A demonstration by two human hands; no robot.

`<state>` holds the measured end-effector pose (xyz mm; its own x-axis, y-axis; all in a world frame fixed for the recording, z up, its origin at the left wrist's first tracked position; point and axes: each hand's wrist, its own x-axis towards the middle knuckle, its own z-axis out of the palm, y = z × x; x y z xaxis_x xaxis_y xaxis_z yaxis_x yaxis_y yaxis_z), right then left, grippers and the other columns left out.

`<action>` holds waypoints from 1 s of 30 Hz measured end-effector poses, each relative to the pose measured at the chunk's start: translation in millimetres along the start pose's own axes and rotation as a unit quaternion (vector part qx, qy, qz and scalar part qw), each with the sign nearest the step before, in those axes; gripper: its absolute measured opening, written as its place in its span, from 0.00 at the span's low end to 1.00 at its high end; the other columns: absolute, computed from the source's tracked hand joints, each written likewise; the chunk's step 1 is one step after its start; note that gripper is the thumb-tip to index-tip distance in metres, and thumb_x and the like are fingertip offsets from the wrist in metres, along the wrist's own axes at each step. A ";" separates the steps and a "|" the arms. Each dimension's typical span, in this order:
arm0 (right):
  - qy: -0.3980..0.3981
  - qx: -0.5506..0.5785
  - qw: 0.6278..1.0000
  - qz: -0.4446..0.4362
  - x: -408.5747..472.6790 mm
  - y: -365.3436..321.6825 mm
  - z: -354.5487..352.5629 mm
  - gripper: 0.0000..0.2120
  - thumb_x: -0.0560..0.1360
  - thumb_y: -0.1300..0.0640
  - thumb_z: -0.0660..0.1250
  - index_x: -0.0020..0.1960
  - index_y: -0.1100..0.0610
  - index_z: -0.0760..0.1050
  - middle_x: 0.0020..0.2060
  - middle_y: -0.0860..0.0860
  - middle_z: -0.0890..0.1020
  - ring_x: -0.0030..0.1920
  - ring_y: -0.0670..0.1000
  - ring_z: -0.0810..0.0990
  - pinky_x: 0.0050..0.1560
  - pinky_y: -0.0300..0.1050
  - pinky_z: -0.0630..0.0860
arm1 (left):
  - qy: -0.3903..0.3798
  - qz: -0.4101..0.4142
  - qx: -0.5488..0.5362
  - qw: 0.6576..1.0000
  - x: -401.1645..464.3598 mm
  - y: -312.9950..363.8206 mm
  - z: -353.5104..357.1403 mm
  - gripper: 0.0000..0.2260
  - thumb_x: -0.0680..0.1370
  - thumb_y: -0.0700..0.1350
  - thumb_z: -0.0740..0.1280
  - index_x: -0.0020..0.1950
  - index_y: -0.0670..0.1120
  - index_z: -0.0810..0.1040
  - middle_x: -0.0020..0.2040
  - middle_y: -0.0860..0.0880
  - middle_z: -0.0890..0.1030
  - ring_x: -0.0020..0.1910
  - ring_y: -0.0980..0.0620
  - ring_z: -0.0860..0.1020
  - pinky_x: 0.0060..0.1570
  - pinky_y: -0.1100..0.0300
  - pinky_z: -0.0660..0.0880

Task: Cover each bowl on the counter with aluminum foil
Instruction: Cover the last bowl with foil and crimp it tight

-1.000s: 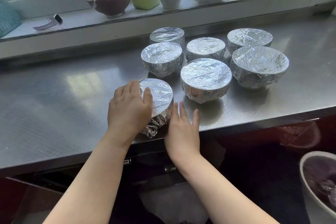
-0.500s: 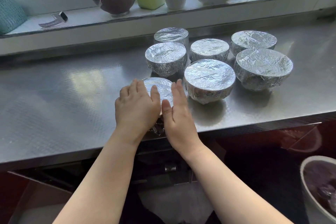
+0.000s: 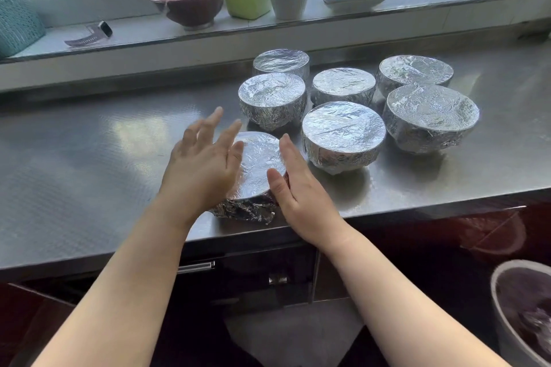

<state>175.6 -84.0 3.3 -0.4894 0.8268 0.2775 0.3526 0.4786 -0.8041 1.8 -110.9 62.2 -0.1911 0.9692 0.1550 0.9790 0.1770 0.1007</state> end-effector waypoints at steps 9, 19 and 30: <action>0.072 0.040 0.996 -0.019 -3.7 8.0 5.1 0.29 0.82 0.46 0.55 0.79 0.56 0.55 0.74 0.46 0.64 0.73 0.38 0.60 0.69 0.26 0.55 | -0.032 0.116 -0.072 0.990 6.5 -5.5 6.1 0.30 0.78 0.60 0.40 0.79 0.55 0.54 0.78 0.56 0.59 0.78 0.57 0.53 0.72 0.65 0.46; 0.292 0.266 0.912 0.108 -9.9 -17.7 33.9 0.04 0.80 0.56 0.64 0.53 0.55 0.76 0.54 0.46 0.82 0.54 0.37 0.78 0.50 0.25 0.68 | 0.004 0.052 -0.112 0.992 1.3 3.8 11.5 0.31 0.78 0.58 0.41 0.79 0.50 0.59 0.77 0.53 0.63 0.77 0.55 0.57 0.73 0.62 0.49; 0.326 0.307 0.877 0.174 4.3 -20.1 33.2 0.12 0.79 0.50 0.66 0.41 0.56 0.72 0.33 0.46 0.77 0.33 0.39 0.73 0.41 0.35 0.71 | 0.021 0.021 -0.102 0.994 0.1 7.2 14.8 0.31 0.77 0.58 0.41 0.79 0.50 0.59 0.77 0.52 0.63 0.77 0.53 0.57 0.73 0.59 0.50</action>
<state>139.9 -99.9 3.3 0.1926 0.9805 0.0389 -0.2046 0.0789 -0.9757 9.8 -107.0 48.4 -0.1578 0.9663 0.2035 0.9521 0.0942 0.2908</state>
